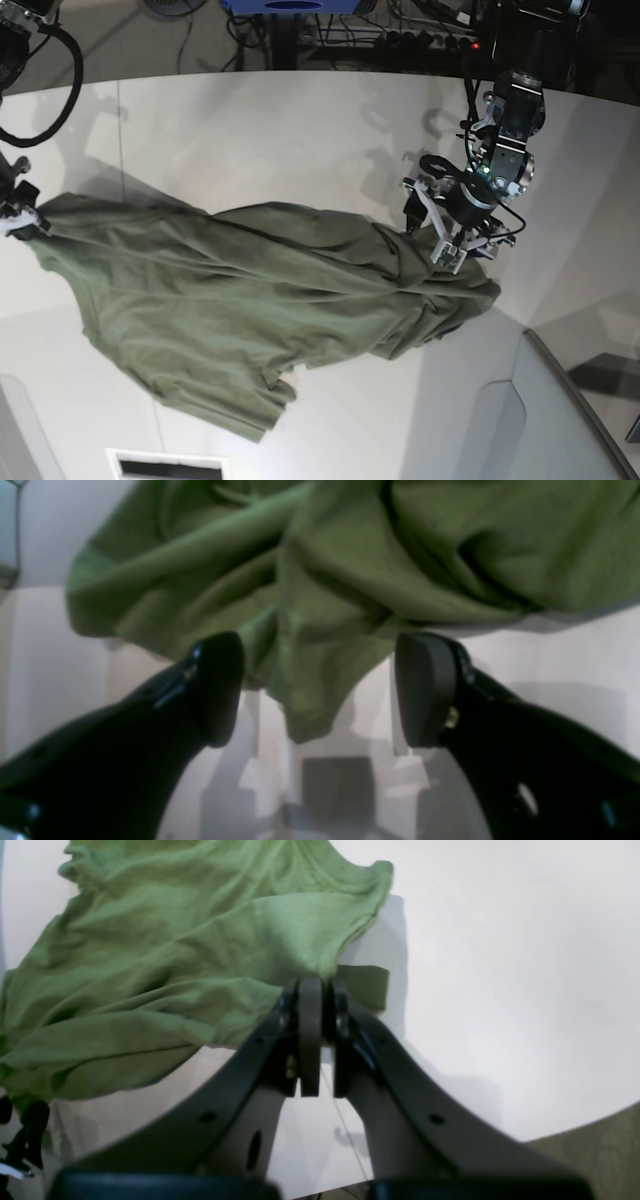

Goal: Layout the t-shirt on the table in an organized manner, then fold the t-shirt properly
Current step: 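Pull the grasped shirt edge outward with the left gripper, then lift the shirt with both grippers and fling it flat onto the table, then lower the shirt corners with both grippers and open the left gripper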

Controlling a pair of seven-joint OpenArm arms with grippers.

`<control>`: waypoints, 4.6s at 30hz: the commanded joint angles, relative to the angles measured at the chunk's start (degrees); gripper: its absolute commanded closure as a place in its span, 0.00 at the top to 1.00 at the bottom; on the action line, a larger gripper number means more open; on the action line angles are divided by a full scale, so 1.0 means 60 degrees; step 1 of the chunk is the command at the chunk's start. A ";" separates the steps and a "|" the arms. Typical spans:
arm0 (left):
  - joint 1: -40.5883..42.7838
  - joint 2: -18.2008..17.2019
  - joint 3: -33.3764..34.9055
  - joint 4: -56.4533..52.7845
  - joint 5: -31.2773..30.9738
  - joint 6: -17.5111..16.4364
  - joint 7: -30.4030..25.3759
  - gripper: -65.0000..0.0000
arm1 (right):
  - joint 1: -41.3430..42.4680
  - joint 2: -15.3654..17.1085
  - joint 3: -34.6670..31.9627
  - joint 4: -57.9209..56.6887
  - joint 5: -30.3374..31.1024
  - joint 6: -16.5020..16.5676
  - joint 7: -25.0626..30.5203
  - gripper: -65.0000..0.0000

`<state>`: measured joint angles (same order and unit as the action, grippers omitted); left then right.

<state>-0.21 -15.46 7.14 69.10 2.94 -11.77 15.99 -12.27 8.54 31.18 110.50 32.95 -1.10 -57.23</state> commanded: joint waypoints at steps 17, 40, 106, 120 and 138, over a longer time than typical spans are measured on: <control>-0.0207 -0.0199 -0.0215 0.0666 0.0059 0.0108 -0.0167 0.00 | 0.0104 0.0138 0.0115 0.0155 0.0098 0.0001 0.0183 0.00; 0.2342 -0.3364 -0.1534 0.5179 0.0059 0.0108 0.0654 0.00 | -0.0262 0.0519 0.0115 0.0507 0.0157 0.0015 -0.0608 0.00; -0.2903 -0.1503 0.3814 -0.3187 0.3005 0.0299 -0.0064 0.00 | 0.2668 0.3024 -0.3827 -0.8197 0.0157 0.2067 0.5048 0.00; -0.0764 -0.1899 0.2774 -0.1165 0.3019 0.0328 0.0024 0.00 | 0.1789 0.3024 -0.3797 -0.7347 0.0157 0.2067 0.4608 0.00; 0.0042 -0.1899 0.2349 -0.1107 0.3034 0.0328 0.0024 0.00 | 0.1232 0.2512 -0.2669 -0.6306 0.0098 0.2067 0.3334 0.00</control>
<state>-0.84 -26.33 21.04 63.00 21.69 -6.35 12.80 -5.06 22.50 14.68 71.79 33.36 11.05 -37.98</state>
